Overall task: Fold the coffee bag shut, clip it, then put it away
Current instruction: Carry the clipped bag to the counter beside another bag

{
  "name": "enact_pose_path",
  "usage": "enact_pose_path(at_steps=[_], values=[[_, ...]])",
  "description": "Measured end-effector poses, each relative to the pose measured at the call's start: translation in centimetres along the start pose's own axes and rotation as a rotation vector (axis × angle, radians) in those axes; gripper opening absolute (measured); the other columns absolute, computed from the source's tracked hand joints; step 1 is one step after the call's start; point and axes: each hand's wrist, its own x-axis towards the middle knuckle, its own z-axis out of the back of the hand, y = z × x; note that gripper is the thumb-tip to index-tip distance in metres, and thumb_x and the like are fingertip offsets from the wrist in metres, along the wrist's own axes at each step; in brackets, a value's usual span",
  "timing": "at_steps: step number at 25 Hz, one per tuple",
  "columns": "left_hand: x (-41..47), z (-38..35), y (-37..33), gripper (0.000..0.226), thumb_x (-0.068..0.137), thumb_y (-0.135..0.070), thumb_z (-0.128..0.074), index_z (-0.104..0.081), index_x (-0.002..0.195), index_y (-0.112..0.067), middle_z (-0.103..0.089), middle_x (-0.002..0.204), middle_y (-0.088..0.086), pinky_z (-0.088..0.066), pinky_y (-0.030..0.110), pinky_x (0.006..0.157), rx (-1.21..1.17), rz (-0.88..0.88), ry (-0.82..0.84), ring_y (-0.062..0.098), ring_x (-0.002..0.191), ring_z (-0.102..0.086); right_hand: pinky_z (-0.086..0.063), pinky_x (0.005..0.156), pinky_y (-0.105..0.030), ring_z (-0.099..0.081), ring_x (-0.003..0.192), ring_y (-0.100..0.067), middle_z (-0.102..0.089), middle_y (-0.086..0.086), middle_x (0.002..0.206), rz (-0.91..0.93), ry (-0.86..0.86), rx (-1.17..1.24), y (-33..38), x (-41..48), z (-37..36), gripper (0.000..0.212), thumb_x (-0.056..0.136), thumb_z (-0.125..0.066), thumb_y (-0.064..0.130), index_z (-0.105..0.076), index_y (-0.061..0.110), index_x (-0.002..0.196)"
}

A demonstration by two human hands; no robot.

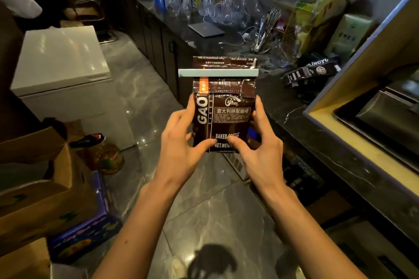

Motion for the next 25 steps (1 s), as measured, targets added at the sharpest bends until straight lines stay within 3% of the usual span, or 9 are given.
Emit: enact_pose_path(at_steps=[5,10,14,20,25], values=[[9.9,1.0,5.3,0.099,0.073,-0.013,-0.083,-0.025,0.152,-0.024,-0.049,0.123,-0.001,-0.049,0.017,0.093,-0.024,-0.008,0.052,0.004,0.118,-0.050,-0.038,0.097,-0.003,-0.044,0.122,0.021,-0.048,0.023,0.137,-0.011,-0.059,-0.078,-1.8,8.6,-4.7,0.095,0.082,-0.076,0.008,-0.019,0.037,0.151],[17.1,-1.4,8.9,0.099,0.074,-0.018,-0.082,-0.023,0.153,-0.024,-0.050,0.125,-0.002,-0.052,0.032,0.098,-0.012,-0.015,0.131,0.007,0.119,-0.050,-0.046,0.096,-0.010,-0.046,0.122,0.018,-0.052,0.016,0.141,-0.077,-0.112,-0.074,-5.0,14.9,-5.7,0.093,0.082,-0.076,0.007,-0.022,0.033,0.153],[22.8,-5.8,10.9,0.099,0.075,-0.018,-0.081,-0.022,0.153,-0.026,-0.049,0.125,-0.004,-0.051,0.026,0.097,-0.034,-0.014,0.158,0.002,0.118,-0.049,-0.045,0.093,-0.007,-0.047,0.122,0.017,-0.052,0.018,0.138,-0.116,-0.156,-0.059,-9.1,20.5,-4.6,0.092,0.082,-0.075,0.004,-0.023,0.032,0.153],[31.5,-15.1,11.1,0.096,0.074,-0.016,-0.082,-0.026,0.152,-0.026,-0.050,0.124,-0.004,-0.051,0.019,0.094,-0.063,-0.054,0.226,0.005,0.119,-0.051,-0.049,0.099,-0.022,-0.047,0.127,0.010,-0.049,0.020,0.141,-0.150,-0.237,0.005,-15.2,28.5,1.2,0.095,0.081,-0.076,0.002,-0.023,0.044,0.148],[38.7,-22.8,10.9,0.096,0.073,-0.014,-0.082,-0.028,0.151,-0.022,-0.051,0.124,0.000,-0.048,0.012,0.092,-0.100,-0.107,0.306,0.009,0.120,-0.052,-0.046,0.092,-0.008,-0.044,0.123,0.020,-0.042,0.037,0.131,-0.198,-0.334,-0.001,-19.5,34.6,6.2,0.096,0.081,-0.076,0.004,-0.022,0.047,0.146]])
